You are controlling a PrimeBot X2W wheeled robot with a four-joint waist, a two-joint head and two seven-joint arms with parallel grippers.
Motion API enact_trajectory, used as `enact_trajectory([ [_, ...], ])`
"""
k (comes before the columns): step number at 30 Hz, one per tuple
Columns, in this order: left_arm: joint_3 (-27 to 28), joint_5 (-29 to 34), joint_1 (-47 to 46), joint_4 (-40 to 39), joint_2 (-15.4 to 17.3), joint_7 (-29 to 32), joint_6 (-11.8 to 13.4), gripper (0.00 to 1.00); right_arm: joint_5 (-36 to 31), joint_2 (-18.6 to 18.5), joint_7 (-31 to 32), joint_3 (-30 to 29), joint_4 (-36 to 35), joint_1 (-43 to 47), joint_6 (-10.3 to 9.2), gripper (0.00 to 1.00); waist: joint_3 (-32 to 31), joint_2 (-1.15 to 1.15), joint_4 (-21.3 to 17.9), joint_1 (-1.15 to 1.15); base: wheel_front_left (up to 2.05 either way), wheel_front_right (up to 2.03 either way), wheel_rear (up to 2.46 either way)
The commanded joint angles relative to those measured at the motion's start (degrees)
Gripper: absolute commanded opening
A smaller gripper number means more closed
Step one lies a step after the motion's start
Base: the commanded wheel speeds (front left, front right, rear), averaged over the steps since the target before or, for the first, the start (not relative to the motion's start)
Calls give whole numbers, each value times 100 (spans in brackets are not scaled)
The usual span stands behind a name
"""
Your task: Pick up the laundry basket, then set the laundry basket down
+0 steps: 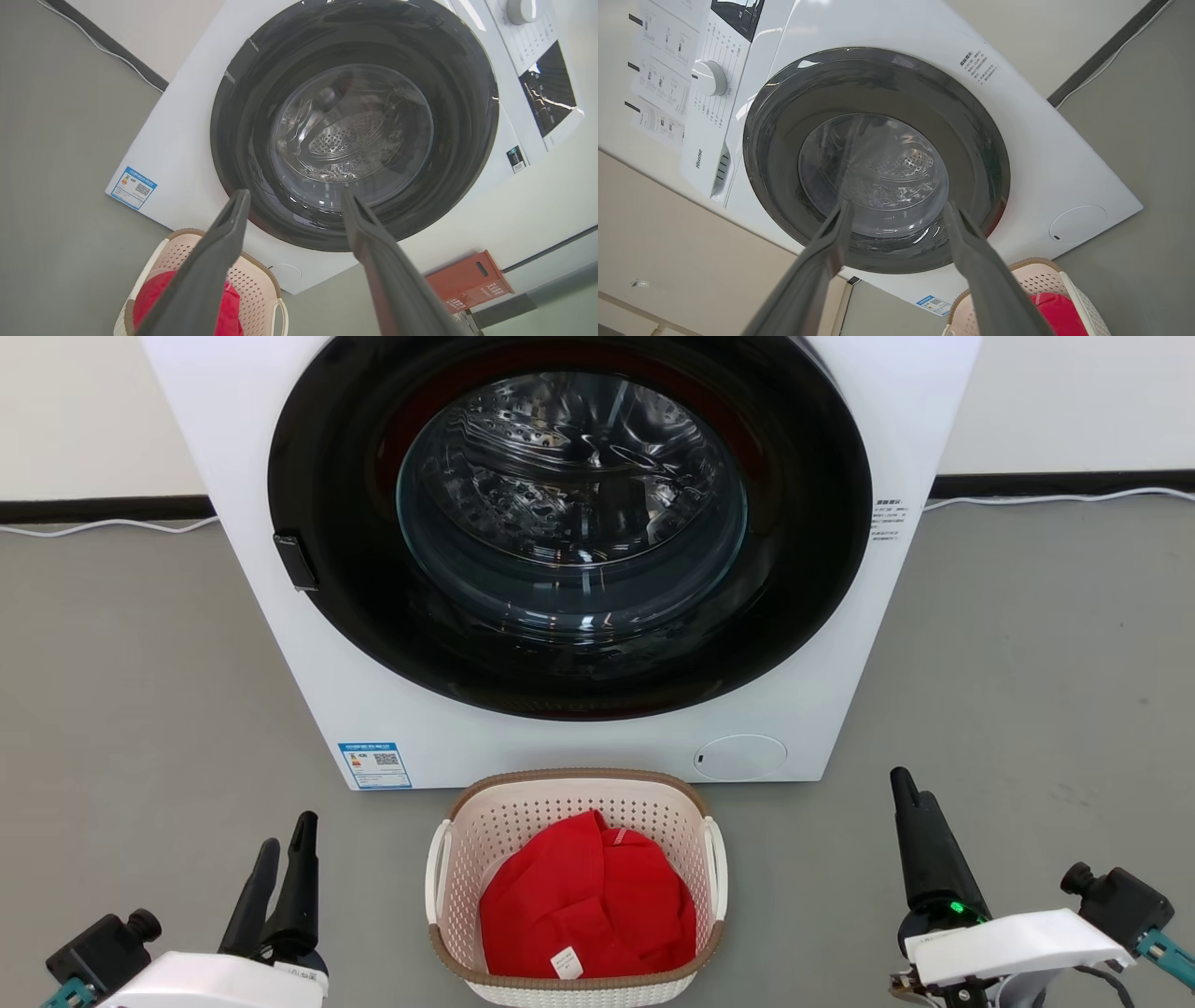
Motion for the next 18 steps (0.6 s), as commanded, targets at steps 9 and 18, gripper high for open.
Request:
enact_trajectory([
  [9, 124, 909, -108, -284, 150, -226, -33, 100, -1033, -51, -250, 235, -190, -111, 1, 100, 10, 0, -20, 0, 0, 0, 0],
  [18, 74, 1481, -75, -282, 236, -378, -37, 100, -1771, -55, -400, 215, -232, -83, 1, 100, 18, 0, -35, 0, 0, 0, 0],
])
